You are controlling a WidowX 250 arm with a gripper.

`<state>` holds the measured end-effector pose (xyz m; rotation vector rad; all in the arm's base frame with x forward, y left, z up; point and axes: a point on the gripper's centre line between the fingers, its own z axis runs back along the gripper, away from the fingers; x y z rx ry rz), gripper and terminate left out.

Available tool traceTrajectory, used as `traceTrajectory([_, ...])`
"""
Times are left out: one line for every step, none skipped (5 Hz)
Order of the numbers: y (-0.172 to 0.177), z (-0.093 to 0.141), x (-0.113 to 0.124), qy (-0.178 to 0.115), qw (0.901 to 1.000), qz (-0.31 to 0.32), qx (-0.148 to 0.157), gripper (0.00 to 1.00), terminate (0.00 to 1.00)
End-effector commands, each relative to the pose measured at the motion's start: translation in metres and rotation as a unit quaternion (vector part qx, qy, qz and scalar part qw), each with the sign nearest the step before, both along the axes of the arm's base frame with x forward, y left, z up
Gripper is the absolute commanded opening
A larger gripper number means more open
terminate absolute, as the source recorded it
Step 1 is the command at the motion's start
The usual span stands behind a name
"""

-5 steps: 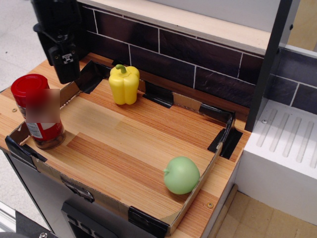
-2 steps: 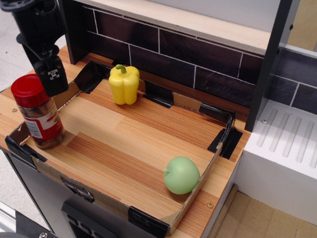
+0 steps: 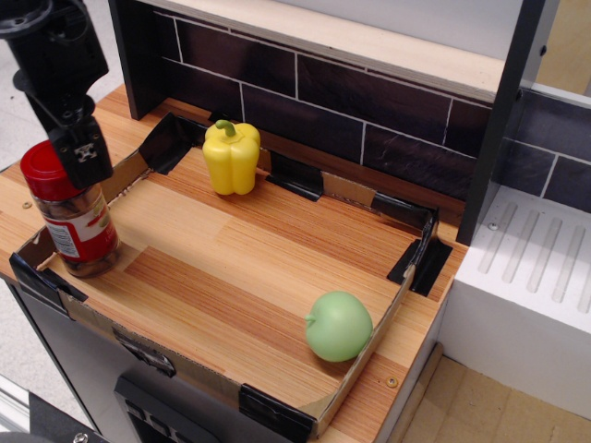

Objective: Topple basil bottle

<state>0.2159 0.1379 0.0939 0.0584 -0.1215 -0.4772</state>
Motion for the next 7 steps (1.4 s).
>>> traceTrajectory([0.012, 0.011, 0.002, 0.012, 0.9993, -0.012, 0.035, 1.00, 0.00])
traceTrajectory([0.012, 0.007, 0.001, 0.025, 0.9986, -0.015, 0.045, 1.00, 0.00])
traceTrajectory([0.013, 0.002, 0.000, 0.027, 0.9980, -0.025, 0.050, 1.00, 0.00])
traceTrajectory([0.007, -0.002, 0.004, 0.033, 0.9967, -0.041, 0.063, 0.00, 0.00])
traceTrajectory([-0.003, -0.004, 0.009, 0.059, 0.9929, -0.039, 0.096, 0.00, 0.00])
traceTrajectory([-0.012, -0.003, 0.013, 0.082, 0.9849, -0.054, 0.143, 0.00, 0.00])
traceTrajectory([-0.022, -0.001, 0.016, 0.104, 0.9757, -0.056, 0.184, 0.00, 0.00])
